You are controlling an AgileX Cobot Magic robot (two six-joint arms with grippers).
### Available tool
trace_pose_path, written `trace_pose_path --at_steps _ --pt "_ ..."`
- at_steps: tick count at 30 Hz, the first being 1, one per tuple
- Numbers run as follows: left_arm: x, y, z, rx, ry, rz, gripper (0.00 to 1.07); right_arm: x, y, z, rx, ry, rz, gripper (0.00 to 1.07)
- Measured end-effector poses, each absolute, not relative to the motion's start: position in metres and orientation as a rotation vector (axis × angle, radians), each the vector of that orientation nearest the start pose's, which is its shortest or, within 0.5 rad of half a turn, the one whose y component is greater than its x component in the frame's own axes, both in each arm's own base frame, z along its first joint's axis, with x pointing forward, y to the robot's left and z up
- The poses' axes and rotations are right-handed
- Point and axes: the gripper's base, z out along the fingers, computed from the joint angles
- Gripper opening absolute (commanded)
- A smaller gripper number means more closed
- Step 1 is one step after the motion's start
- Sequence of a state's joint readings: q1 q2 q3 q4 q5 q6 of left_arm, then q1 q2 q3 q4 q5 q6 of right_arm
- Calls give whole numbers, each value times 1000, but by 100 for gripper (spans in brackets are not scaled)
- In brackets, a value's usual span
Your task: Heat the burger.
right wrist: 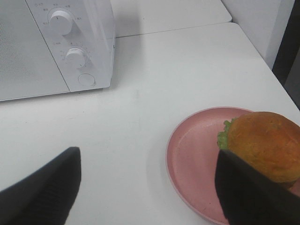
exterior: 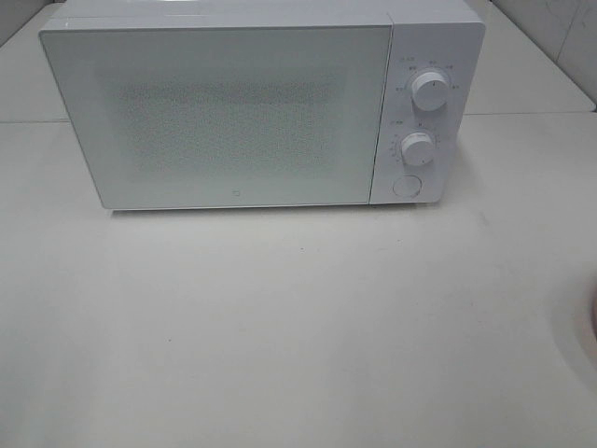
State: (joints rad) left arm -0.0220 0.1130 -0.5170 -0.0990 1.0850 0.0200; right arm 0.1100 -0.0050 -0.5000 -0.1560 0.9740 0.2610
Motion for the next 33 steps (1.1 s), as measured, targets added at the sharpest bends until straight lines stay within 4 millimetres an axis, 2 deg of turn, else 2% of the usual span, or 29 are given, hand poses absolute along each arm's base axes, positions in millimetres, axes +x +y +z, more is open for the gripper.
trace_pose_path --at_steps 5,10,33 --pt "6 -8 281 38 2133 -117 100 -2 -12 285 146 1939 62 76" --pt "-8 -8 281 -38 2043 -66 100 -2 -12 285 146 1940 62 76" --pt "-8 -9 281 -54 2039 -56 100 -2 -12 285 146 1939 62 76"
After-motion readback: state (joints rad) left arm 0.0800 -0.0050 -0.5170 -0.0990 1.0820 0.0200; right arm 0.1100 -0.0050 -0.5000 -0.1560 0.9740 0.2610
